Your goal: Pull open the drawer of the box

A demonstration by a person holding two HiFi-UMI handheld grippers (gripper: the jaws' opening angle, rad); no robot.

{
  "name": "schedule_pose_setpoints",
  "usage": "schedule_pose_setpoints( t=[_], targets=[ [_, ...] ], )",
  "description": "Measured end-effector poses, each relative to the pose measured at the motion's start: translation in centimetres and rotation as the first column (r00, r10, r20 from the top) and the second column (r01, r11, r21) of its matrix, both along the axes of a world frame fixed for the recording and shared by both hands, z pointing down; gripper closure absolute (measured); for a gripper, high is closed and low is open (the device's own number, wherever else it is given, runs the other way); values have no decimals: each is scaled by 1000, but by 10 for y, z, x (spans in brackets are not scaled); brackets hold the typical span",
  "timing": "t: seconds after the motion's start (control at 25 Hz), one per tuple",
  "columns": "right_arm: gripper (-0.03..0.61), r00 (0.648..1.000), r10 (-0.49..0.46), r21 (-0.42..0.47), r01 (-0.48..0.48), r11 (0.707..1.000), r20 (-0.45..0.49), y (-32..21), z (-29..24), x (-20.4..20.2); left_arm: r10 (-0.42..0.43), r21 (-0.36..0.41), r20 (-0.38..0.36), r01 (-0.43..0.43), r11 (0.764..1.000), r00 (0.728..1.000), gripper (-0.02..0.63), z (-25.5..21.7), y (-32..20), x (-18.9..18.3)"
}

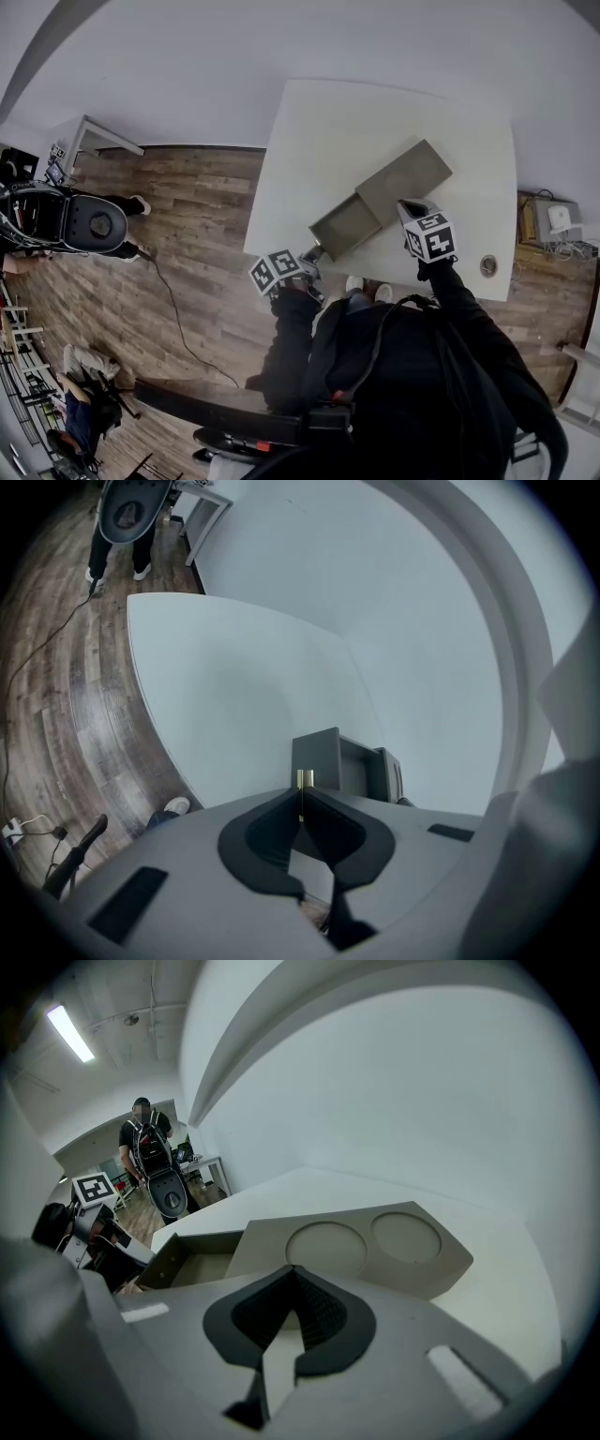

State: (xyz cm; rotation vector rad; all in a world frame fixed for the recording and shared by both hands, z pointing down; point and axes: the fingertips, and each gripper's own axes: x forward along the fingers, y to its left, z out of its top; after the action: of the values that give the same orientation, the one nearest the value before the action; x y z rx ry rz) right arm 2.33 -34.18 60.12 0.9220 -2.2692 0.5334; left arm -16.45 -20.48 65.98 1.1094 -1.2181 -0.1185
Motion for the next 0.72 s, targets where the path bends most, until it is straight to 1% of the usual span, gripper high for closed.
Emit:
schedule_pose_setpoints(
  t=[0.28,0.72],
  targets=[
    [586,1000,0,1,0,1000,1,1,-2,-3,-6,-5,1,6,1000,1000,597,-1,6,-7],
    [586,1000,0,6,0,1000,3,1,-3,2,-16,-15,10,16,1000,1000,597,-1,11,-7]
  ],
)
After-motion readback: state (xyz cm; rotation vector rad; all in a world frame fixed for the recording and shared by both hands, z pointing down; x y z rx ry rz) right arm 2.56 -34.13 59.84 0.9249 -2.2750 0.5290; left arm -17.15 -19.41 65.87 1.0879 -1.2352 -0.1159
